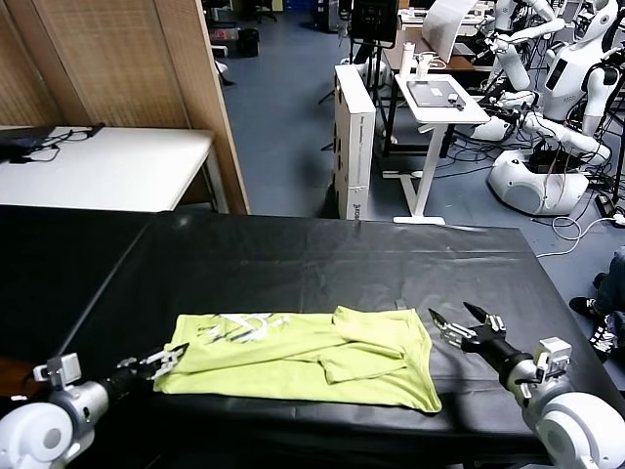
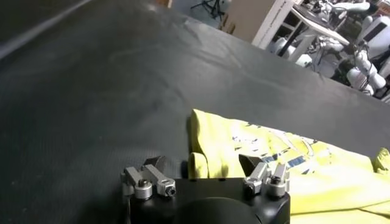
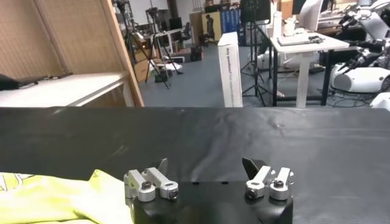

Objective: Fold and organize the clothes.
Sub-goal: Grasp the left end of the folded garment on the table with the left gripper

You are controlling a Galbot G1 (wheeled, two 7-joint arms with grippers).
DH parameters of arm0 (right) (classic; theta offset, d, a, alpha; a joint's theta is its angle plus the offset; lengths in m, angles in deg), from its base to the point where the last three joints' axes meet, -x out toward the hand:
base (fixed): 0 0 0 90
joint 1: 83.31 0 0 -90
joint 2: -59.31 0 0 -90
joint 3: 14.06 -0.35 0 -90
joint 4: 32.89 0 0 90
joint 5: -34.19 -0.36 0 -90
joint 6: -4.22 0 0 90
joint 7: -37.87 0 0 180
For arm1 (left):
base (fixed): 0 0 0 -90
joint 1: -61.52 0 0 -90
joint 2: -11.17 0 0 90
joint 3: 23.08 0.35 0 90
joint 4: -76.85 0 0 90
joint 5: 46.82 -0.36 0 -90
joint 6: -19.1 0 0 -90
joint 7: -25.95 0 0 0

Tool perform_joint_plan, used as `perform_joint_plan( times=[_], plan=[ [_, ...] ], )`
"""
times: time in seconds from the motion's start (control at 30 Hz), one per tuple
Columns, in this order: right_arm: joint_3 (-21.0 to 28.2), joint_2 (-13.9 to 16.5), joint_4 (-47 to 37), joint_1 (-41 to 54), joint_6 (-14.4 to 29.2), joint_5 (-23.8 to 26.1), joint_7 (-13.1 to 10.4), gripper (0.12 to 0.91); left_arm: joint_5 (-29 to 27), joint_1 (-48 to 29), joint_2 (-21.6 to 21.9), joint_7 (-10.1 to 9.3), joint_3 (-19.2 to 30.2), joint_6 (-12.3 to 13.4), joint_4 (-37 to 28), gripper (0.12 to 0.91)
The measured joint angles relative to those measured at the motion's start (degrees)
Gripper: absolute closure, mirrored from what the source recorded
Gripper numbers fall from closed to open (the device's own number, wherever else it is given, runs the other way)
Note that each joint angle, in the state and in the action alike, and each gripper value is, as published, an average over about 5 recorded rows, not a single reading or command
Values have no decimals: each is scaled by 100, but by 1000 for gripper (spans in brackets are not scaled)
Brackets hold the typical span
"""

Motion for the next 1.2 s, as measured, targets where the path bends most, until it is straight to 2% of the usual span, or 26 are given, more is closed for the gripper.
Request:
perform_joint_plan(
  times=[0.27,0.37,0.47,0.63,0.73,0.83,1.2],
  plan=[
    [27,-58,-1,-29,33,68,0,118,4,-38,-10,-23,12,-17,3,150],
    [63,-86,-3,-26,57,121,-1,118,-3,-51,-18,-51,13,-17,-33,219],
    [102,-103,-10,-13,83,162,-1,118,-5,-60,-31,-109,12,-17,-65,358],
    [130,-115,-25,9,99,192,0,118,14,-56,-39,-146,23,-30,-46,670],
    [132,-122,-35,18,100,195,0,118,42,-59,-36,-161,32,-47,-9,809],
    [140,-140,-51,27,103,202,-1,118,100,-81,-30,-207,35,-58,34,854],
    [225,-235,-199,166,162,257,-40,118,206,-100,128,-462,-131,-49,73,859]
  ],
)
